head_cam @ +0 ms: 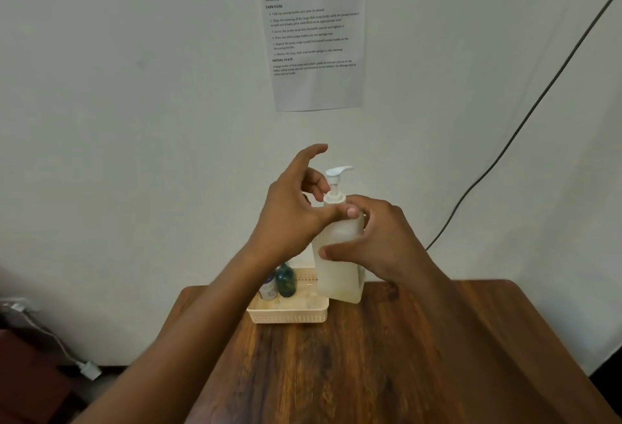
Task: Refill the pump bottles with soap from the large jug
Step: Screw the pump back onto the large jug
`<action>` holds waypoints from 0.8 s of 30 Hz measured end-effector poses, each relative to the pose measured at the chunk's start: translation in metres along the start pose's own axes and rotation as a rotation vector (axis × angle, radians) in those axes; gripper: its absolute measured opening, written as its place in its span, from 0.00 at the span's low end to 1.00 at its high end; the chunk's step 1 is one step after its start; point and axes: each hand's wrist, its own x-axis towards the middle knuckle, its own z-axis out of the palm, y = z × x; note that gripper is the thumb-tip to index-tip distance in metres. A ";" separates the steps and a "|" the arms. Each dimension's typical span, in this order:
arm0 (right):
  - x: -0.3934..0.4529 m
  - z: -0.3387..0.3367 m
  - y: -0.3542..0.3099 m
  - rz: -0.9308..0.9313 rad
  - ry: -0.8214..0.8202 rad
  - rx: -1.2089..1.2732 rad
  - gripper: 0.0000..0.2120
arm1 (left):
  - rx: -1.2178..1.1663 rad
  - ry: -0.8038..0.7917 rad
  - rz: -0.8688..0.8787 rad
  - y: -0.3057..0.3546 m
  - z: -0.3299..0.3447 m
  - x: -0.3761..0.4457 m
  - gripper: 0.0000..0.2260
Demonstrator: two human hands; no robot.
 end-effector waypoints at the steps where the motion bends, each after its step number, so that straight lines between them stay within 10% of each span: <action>1: 0.000 0.002 -0.001 -0.011 0.021 -0.027 0.34 | 0.016 0.041 -0.008 0.002 0.004 -0.002 0.41; 10: -0.001 -0.009 -0.001 0.008 -0.095 0.126 0.37 | -0.196 -0.240 -0.043 0.008 -0.014 0.006 0.35; 18: 0.003 -0.005 -0.004 -0.018 0.005 0.006 0.35 | 0.042 0.056 -0.061 0.007 -0.001 0.002 0.37; 24: 0.001 -0.001 0.002 -0.018 -0.010 -0.005 0.35 | -0.039 -0.030 -0.077 0.000 -0.003 0.003 0.33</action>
